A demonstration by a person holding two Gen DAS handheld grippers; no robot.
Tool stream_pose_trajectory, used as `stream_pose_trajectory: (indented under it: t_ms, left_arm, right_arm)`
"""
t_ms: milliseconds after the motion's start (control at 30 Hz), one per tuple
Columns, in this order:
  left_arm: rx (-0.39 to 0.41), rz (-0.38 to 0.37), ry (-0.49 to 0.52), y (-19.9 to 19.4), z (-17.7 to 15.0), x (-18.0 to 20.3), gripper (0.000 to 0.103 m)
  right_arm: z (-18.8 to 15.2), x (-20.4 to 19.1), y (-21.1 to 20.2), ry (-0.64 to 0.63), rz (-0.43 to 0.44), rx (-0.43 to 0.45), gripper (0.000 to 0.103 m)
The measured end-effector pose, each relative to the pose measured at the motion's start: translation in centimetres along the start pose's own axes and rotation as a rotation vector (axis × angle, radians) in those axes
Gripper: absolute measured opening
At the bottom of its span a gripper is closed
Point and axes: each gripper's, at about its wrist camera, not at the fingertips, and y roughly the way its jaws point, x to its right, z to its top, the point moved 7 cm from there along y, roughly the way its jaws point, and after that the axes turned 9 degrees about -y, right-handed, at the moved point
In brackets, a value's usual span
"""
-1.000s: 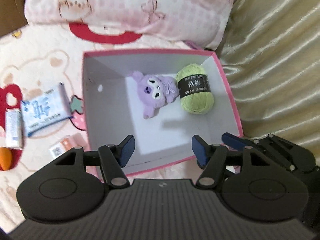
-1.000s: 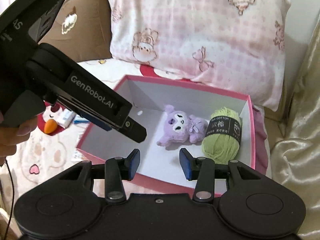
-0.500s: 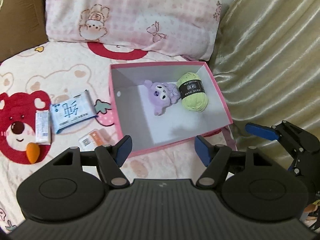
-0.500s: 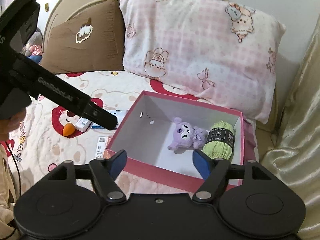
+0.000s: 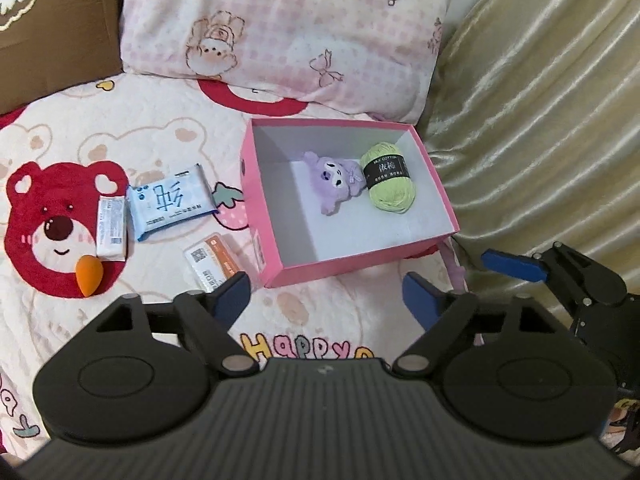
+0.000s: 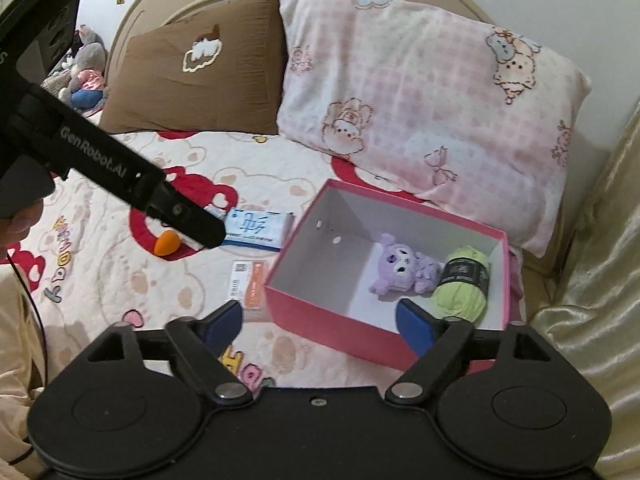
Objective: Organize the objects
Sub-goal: 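Raise the left gripper out of the box and move toward the clear plastic box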
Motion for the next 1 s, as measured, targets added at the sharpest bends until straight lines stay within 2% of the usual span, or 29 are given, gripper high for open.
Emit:
stream_pose_trajectory:
  t_ms: [300,700,833,1000]
  left_arm:
    - [0.002,0.021,-0.014,-1.2,-1.5,-3.4,0.096]
    - [-0.001,0.021,-0.124,0.8,-3.4,-8.6,0.098]
    - [0.065,0.015,-0.126,0.8,-3.7,-10.0,0.097]
    - [0.086,0.009,-0.110,1.2,-4.2,-10.9,0.096]
  right_arm:
    - [1.0,-3.4,0.1,-0.023,0.095,0.016,0.090]
    - [1.8,-7.9,3.5,-0.104,0.208,0.054,0.090]
    - [2.1,-9.1,5.4,-0.084,0.261,0.048,0.090]
    - [1.3,-10.5,7.9,-0.102,0.280,0.022,0.090]
